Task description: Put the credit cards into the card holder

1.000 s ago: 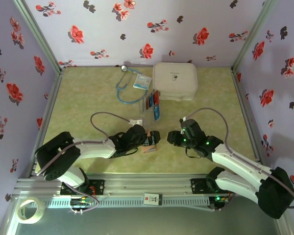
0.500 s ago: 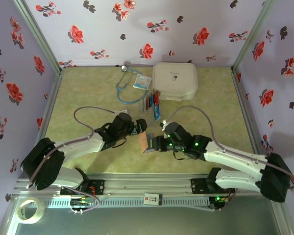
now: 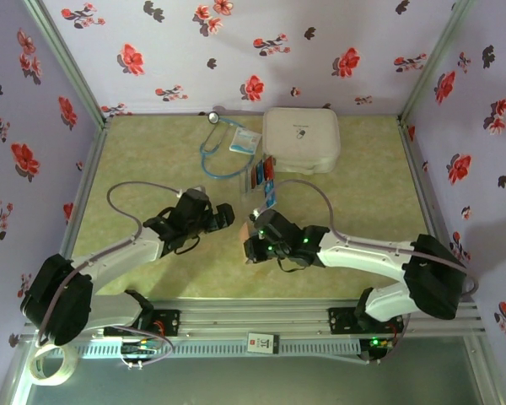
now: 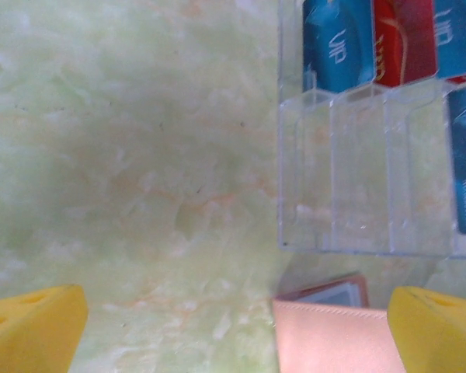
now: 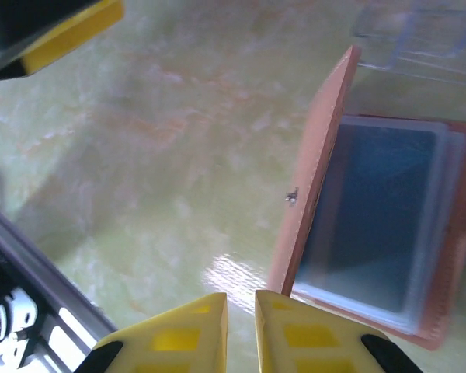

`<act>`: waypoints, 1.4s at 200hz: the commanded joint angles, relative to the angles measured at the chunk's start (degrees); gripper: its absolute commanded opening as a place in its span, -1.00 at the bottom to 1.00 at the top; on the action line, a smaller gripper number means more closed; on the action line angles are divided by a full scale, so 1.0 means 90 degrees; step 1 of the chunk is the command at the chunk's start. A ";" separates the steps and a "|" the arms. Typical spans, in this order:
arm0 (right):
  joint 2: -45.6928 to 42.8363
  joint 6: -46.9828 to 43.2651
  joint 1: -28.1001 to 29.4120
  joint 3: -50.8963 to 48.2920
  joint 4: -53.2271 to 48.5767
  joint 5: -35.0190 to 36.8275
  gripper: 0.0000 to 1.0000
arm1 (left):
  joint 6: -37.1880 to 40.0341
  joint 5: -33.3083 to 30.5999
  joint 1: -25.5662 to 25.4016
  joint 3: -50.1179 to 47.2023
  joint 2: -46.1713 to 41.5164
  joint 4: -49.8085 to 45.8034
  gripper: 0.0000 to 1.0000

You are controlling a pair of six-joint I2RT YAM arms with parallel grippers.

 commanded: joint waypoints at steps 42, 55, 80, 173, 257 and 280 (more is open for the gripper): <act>-0.0156 0.0163 -0.0362 -0.0760 0.0575 0.0160 -0.68 | 0.0900 0.0449 -0.0019 0.0342 0.0325 -0.0724 0.99; -0.0049 0.0215 -0.0408 -0.0887 0.0786 0.0146 -0.68 | 0.1042 0.0478 -0.0105 0.0436 0.0446 -0.0771 0.99; 0.0202 0.0280 -0.0469 -0.1066 0.1142 0.0102 -0.70 | 0.1292 0.0472 -0.0333 0.0651 0.0799 -0.0845 0.99; 0.0430 0.0417 -0.0508 -0.1488 0.1741 0.0092 -0.73 | 0.1404 0.0033 -0.1022 0.1028 0.1743 -0.0684 0.99; 0.0435 0.0477 -0.0510 -0.1451 0.1782 0.0043 -0.72 | 0.1354 -0.0251 -0.1221 0.1017 0.2133 -0.0432 0.99; 0.0318 0.0493 -0.0505 -0.1365 0.1611 0.0000 -0.68 | 0.1258 -0.0519 -0.1221 0.0993 0.2213 -0.0640 0.99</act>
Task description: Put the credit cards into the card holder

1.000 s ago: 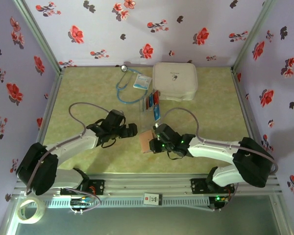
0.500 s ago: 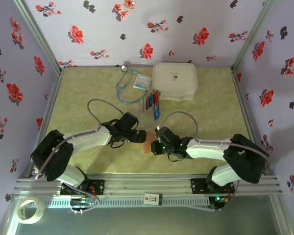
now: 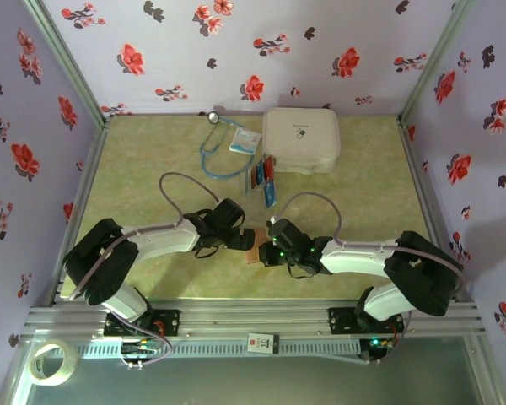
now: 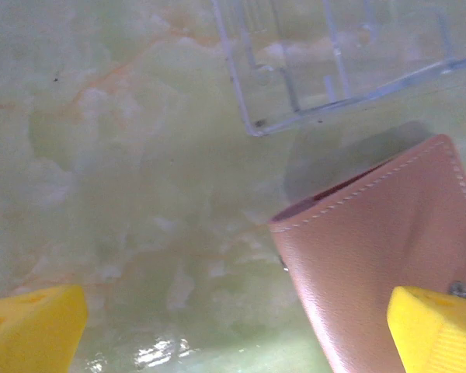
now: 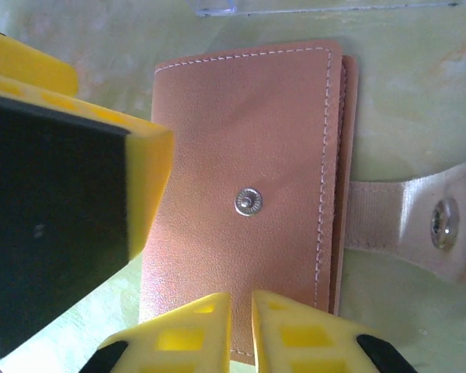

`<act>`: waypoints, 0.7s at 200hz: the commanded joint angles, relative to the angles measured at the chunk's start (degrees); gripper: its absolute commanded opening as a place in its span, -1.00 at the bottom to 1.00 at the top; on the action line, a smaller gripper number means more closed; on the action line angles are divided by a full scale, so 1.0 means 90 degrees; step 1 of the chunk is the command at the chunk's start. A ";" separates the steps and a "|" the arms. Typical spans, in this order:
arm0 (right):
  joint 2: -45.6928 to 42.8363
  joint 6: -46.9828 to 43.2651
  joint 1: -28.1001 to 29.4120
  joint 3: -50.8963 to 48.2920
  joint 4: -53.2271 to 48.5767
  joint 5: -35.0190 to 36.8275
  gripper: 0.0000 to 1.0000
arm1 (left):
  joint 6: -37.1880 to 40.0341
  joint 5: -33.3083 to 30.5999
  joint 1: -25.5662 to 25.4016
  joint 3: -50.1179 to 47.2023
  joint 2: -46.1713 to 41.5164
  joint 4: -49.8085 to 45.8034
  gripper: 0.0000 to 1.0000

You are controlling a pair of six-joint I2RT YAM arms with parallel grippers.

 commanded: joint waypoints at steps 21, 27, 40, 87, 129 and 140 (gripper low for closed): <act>-0.0495 0.0095 -0.0064 0.0208 -0.0588 0.0038 -0.54 | -0.0089 -0.0563 -0.0046 -0.0012 0.0137 -0.0255 0.99; -0.0676 0.0086 -0.0089 0.0233 -0.0755 0.0122 -0.47 | -0.0100 -0.0583 -0.0054 -0.0039 0.0130 -0.0262 0.99; -0.1111 0.0094 -0.0162 0.0333 -0.1237 0.0397 -0.30 | -0.0113 -0.0597 -0.0064 -0.0113 0.0154 -0.0249 0.99; -0.1925 -0.0123 -0.0598 0.0741 -0.2853 0.1075 -0.01 | -0.0067 -0.0790 -0.0166 -0.0087 0.0298 -0.0390 0.99; -0.1648 -0.0367 -0.0848 0.1032 -0.3357 0.1174 -0.02 | 0.0029 -0.1159 -0.0346 0.0192 0.0554 -0.0765 0.99; -0.1484 -0.0433 -0.0874 0.1090 -0.3322 0.1090 -0.05 | 0.0022 -0.1166 -0.0367 0.0180 0.0569 -0.0769 0.99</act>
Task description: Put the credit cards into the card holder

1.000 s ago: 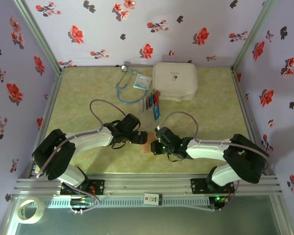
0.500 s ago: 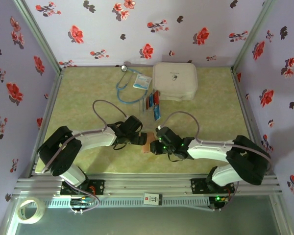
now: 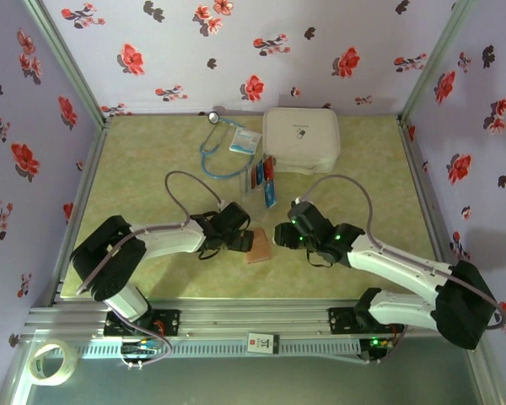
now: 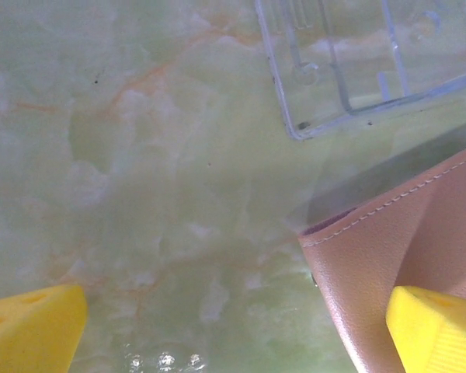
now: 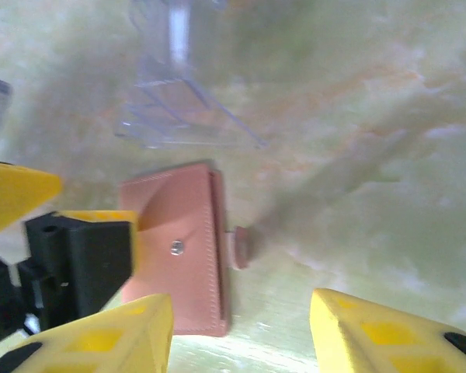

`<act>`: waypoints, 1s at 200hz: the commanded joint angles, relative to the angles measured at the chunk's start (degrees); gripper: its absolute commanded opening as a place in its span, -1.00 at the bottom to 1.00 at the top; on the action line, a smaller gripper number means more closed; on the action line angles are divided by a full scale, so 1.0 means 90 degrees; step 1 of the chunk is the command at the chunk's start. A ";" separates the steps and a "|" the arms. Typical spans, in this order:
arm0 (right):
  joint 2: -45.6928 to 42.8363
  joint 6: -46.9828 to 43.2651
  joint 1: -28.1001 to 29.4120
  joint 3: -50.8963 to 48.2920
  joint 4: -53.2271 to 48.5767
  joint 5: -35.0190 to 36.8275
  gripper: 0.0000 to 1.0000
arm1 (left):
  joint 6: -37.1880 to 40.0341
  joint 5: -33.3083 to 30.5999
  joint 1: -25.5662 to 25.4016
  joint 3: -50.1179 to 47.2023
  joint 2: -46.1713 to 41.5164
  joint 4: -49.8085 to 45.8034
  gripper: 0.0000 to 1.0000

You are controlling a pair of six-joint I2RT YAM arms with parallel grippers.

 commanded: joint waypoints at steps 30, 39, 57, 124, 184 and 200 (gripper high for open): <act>0.0607 -0.0374 -0.0080 0.0364 -0.0282 -0.0079 -0.15 | 0.0024 -0.0397 -0.0113 -0.0048 0.0243 -0.0544 0.99; 0.0691 -0.0402 -0.0093 0.0396 -0.0233 -0.0132 -0.18 | 0.0023 -0.0403 -0.0113 -0.0063 0.0257 -0.0538 0.99; 0.0845 -0.0444 -0.0090 0.0489 -0.0173 -0.0216 -0.20 | 0.0009 -0.0412 -0.0113 -0.0087 0.0268 -0.0523 0.99; 0.1465 -0.0622 -0.0092 0.0880 -0.0042 -0.0354 -0.30 | -0.0016 -0.0417 -0.0113 -0.0119 0.0268 -0.0499 0.99; 0.1865 -0.0684 -0.0140 0.0975 0.0095 -0.0394 -0.46 | -0.0023 -0.0422 -0.0113 -0.0144 0.0259 -0.0477 0.99; 0.1889 -0.0667 -0.0156 0.0924 0.0161 -0.0394 -0.52 | -0.0022 -0.0418 -0.0113 -0.0169 0.0254 -0.0472 0.99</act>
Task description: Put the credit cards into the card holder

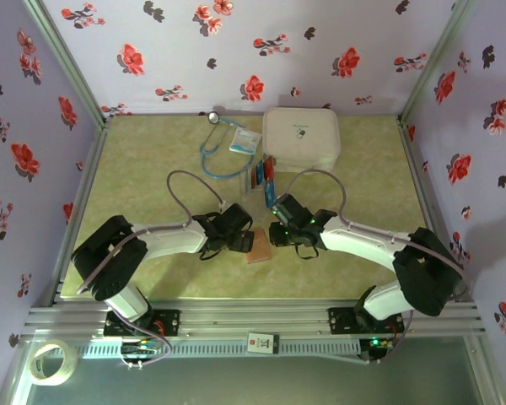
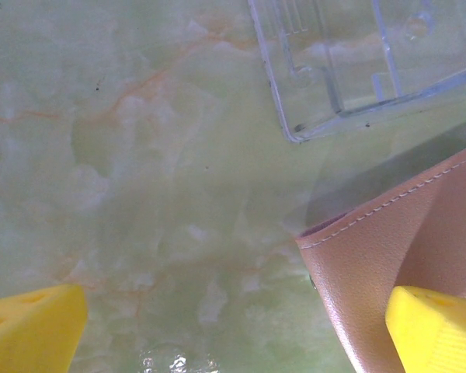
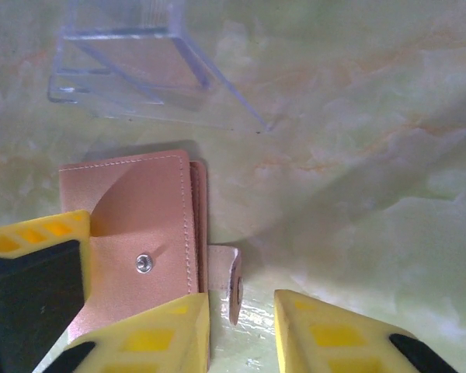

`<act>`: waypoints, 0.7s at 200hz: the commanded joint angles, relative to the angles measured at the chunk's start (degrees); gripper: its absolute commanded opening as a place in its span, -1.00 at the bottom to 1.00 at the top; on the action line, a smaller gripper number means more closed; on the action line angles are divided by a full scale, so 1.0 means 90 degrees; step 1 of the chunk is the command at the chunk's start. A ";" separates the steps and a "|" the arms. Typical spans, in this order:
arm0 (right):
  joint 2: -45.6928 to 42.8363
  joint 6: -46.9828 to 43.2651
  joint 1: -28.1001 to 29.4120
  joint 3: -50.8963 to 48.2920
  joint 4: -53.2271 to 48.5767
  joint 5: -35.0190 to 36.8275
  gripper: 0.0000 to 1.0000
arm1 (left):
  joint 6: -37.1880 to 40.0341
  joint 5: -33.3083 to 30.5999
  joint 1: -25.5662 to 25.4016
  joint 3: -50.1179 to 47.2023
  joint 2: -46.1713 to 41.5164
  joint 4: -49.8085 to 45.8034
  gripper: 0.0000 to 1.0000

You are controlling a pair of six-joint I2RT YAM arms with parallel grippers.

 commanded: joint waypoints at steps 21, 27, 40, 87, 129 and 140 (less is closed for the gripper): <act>0.0097 -0.0087 -0.0117 0.0023 0.0270 -0.0078 -0.55 | -0.0027 -0.0240 -0.0034 -0.0220 0.0208 -0.0425 0.99; 0.0101 -0.0078 -0.0139 0.0010 0.0292 -0.0097 -0.57 | -0.0027 -0.0241 -0.0030 -0.0216 0.0207 -0.0411 0.99; 0.0102 -0.0077 -0.0165 -0.0020 0.0329 -0.0137 -0.62 | -0.0009 -0.0242 -0.0035 -0.0216 0.0207 -0.0410 0.99; 0.0158 0.0016 -0.0243 -0.0161 0.0519 -0.0306 -0.66 | -0.0015 -0.0241 -0.0031 -0.0222 0.0207 -0.0406 0.99; 0.0168 0.0042 -0.0261 -0.0242 0.0581 -0.0376 -0.68 | -0.0020 -0.0241 -0.0030 -0.0238 0.0188 -0.0410 0.99; 0.0171 0.0043 -0.0257 -0.0265 0.0590 -0.0385 -0.73 | -0.0025 -0.0243 -0.0030 -0.0241 0.0178 -0.0409 0.99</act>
